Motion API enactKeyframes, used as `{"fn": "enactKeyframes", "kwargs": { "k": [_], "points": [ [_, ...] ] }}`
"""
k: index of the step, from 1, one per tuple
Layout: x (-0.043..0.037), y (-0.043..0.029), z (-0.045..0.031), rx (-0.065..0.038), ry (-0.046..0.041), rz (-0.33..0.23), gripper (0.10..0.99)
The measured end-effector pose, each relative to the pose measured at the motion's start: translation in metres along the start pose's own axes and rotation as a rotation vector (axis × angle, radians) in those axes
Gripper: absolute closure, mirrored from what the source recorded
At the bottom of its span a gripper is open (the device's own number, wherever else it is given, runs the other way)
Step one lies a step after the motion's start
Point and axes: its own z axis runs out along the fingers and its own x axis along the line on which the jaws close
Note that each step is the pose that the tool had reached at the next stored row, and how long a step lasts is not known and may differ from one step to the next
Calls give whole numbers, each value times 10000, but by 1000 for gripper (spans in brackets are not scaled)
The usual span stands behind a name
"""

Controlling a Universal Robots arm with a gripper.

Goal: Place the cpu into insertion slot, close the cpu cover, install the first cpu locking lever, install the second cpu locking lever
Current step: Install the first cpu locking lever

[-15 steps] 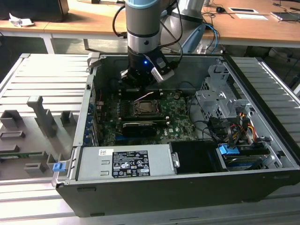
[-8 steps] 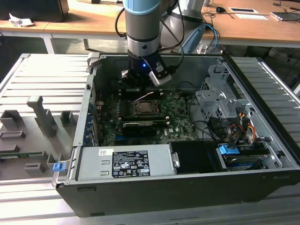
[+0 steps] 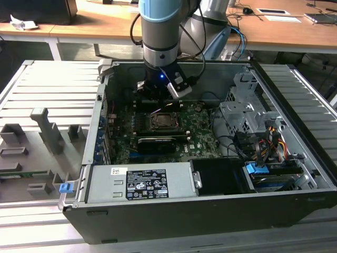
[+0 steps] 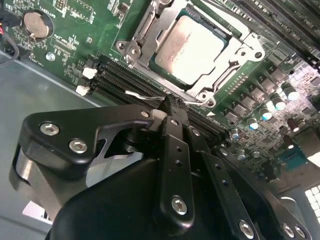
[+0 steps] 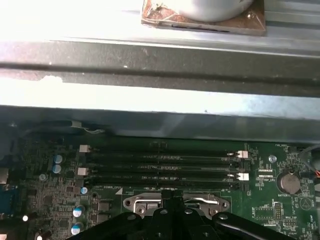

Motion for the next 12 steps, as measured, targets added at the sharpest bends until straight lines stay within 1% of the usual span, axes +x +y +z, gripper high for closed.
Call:
{"fn": "enactKeyframes", "kwargs": {
  "k": [2,3,5,6,9,12],
  "points": [
    [-3,5,4,34,-9,58,980],
    [-6,11,12,76,-24,146,980],
    [-7,35,30,314,-23,168,980],
    [-7,44,36,353,-22,165,980],
    [-25,89,47,353,-21,166,980],
    [-39,155,62,352,-23,165,980]
  ]
}}
